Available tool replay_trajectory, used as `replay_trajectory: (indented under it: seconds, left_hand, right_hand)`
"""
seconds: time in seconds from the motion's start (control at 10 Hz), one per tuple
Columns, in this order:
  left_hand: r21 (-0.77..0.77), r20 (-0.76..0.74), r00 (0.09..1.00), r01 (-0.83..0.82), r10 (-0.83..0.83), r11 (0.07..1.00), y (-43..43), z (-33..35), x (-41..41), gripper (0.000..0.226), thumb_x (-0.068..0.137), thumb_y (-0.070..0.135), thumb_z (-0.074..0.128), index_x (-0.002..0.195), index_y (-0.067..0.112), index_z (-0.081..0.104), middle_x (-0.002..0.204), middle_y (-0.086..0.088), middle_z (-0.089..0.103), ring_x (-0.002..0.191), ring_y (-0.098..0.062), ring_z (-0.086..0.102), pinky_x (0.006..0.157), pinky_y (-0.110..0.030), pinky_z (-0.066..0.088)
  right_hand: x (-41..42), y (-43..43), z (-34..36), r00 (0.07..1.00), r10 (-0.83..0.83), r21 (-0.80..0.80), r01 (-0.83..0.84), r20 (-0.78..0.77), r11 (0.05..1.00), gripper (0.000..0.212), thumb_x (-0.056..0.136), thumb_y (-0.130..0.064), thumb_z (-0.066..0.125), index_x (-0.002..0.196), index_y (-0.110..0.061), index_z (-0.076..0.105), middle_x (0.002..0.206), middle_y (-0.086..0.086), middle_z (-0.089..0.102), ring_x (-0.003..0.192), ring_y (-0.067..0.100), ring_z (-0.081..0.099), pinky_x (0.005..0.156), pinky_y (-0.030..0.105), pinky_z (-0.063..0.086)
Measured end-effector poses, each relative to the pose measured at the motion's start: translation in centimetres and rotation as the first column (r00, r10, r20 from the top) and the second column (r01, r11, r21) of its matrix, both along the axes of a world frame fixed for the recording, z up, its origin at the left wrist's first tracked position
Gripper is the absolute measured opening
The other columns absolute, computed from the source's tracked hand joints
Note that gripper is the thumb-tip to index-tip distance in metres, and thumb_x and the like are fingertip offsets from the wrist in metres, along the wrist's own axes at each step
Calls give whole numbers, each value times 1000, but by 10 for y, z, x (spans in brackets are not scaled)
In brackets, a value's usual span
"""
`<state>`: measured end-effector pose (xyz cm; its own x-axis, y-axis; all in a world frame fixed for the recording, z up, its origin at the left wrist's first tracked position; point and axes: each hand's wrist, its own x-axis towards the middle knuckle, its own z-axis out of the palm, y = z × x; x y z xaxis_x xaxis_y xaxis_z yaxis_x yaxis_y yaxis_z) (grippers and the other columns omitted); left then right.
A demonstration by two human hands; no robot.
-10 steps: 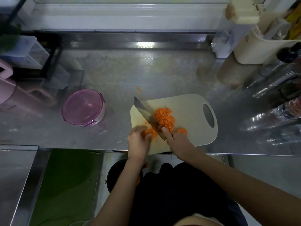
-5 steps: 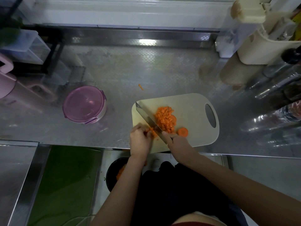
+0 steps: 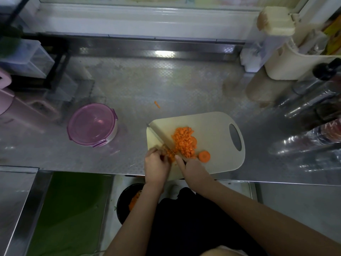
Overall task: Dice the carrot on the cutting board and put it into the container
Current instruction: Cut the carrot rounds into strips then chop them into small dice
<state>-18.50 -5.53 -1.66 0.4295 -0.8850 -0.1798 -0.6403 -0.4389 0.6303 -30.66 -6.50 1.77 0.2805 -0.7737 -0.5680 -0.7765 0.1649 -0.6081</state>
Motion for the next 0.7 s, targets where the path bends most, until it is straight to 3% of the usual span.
replay_trajectory:
  seconds: [0.1, 0.2, 0.3, 0.4, 0.5, 0.6, 0.7]
  left_hand:
    - [-18, 14, 1000, 12, -12, 1000, 1, -1, 1, 9, 77, 2, 61, 79, -1, 70, 87, -14, 62, 85, -30, 57, 76, -30, 43]
    - [-33, 13, 1000, 20, -19, 999, 3, 0, 1, 10, 78, 2, 62, 81, 0, 71, 88, -13, 62, 85, -29, 58, 74, -21, 38]
    - [-51, -22, 999, 25, -26, 998, 5, 1, 4, 9, 81, 6, 65, 85, 2, 72, 89, -12, 63, 87, -27, 58, 74, -14, 33]
    - [-57, -48, 997, 51, -54, 997, 6, 2, 7, 11, 83, 12, 67, 89, 6, 73, 91, -10, 64, 88, -24, 58, 77, -13, 33]
    - [-68, -34, 993, 107, -110, 992, 7, 3, 10, 15, 84, 15, 66, 95, 7, 72, 96, -9, 66, 93, -22, 59, 82, -12, 33]
    - [-68, -29, 991, 127, -129, 990, 10, 4, 11, 16, 84, 14, 66, 98, 7, 70, 101, -8, 65, 96, -21, 58, 85, -12, 33]
    - [-69, -22, 991, 131, -133, 989, 12, 5, 12, 13, 82, 8, 66, 94, 9, 70, 99, -7, 65, 95, -22, 59, 85, -13, 34]
  right_hand:
    - [8, -8, -4, 955, 197, -84, -220, -223, 972, 53, 102, -14, 33, 149, -8, 11, 113, 23, 55, 97, 30, 57, 69, 33, 37]
    - [9, -14, 1, 999, -40, -13, 39, -23, 999, 49, 101, -37, 29, 126, -1, 51, 90, 14, 58, 104, 37, 58, 74, 31, 36]
    - [2, -17, -4, 998, -29, 7, 28, 61, 1000, 60, 99, -48, 27, 117, 1, 56, 109, 22, 61, 108, 34, 57, 82, 33, 40]
    - [1, -22, -3, 998, -16, -16, 17, 59, 1000, 63, 98, -50, 29, 72, -1, 59, 78, 19, 61, 82, 29, 59, 72, 28, 37]
    - [-1, -23, -4, 997, -38, -46, 41, 67, 998, 63, 97, -51, 30, 49, -12, 40, 52, 4, 44, 54, 18, 46, 64, 28, 34]
    - [-5, -21, 1, 997, -18, -64, 23, 77, 998, 60, 99, -48, 29, 53, -11, 42, 48, -1, 36, 45, 11, 35, 60, 29, 33]
    - [-11, -21, 4, 991, -49, -89, 61, 123, 994, 63, 97, -50, 32, 47, -13, 36, 46, 0, 36, 45, 13, 37, 60, 28, 33]
